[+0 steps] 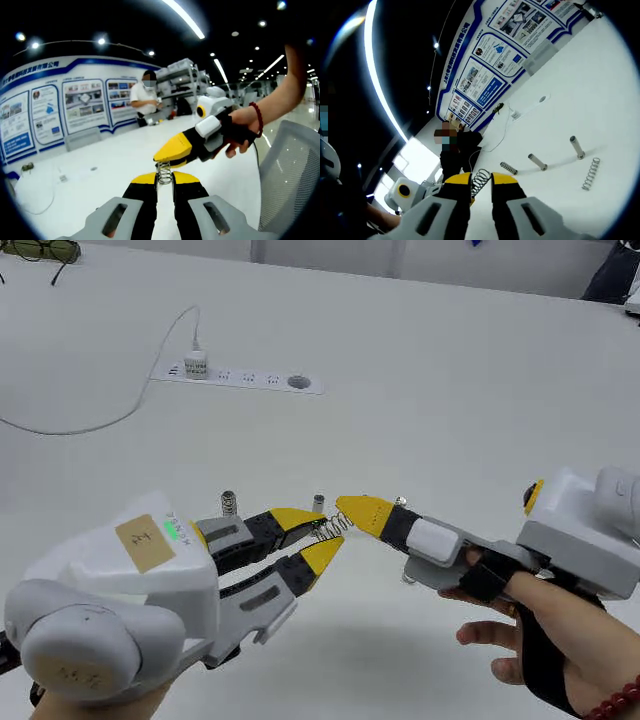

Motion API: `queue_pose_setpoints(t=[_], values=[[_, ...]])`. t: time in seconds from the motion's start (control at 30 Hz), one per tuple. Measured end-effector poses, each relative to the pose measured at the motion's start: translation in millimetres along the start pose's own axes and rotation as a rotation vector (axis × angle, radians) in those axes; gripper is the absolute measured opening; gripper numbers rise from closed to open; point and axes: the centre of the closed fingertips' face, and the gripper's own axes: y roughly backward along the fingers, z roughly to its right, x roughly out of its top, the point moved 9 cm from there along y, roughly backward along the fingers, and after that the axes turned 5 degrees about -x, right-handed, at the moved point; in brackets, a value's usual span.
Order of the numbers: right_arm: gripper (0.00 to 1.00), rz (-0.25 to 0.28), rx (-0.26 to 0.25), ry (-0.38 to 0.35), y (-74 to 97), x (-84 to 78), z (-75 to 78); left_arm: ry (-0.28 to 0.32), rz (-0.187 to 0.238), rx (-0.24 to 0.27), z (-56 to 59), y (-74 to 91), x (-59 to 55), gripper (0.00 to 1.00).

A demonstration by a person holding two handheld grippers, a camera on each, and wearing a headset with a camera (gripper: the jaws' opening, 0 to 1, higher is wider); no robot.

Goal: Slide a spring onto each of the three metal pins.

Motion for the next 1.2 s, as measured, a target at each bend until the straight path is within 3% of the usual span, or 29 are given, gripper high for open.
queue_pose_setpoints(t=[0.2, 0.43, 0.63, 0.73, 0.93, 1.2], values=[[0.12, -0.005, 0.029, 0.033, -0.7, -1.2, -3.4, 0.037, -0.042, -0.005, -0.2, -0.5, -3.5, 0.11], [0.12, -0.011, 0.010, 0.142, -6.2, -1.6, -4.3, 0.058, -0.078, 0.001, -0.9, -1.7, -6.6, 0.14], [0.12, 0.038, -0.082, 0.283, -12.1, 11.2, 2.3, 0.080, -0.144, 0.000, 1.4, -0.9, -18.7, 0.23], [0.12, 0.032, -0.134, 0.362, -15.8, 16.5, 5.9, 0.095, -0.145, 0.002, 2.9, 1.5, -20.6, 0.26], [0.12, 0.045, -0.189, 0.467, -25.0, 25.5, 10.0, 0.118, -0.173, 0.015, 3.3, 4.6, -24.6, 0.33], [0.12, 0.056, -0.220, 0.536, -42.2, 33.0, 16.1, 0.164, -0.193, 0.033, 2.4, 10.1, -30.0, 0.40]])
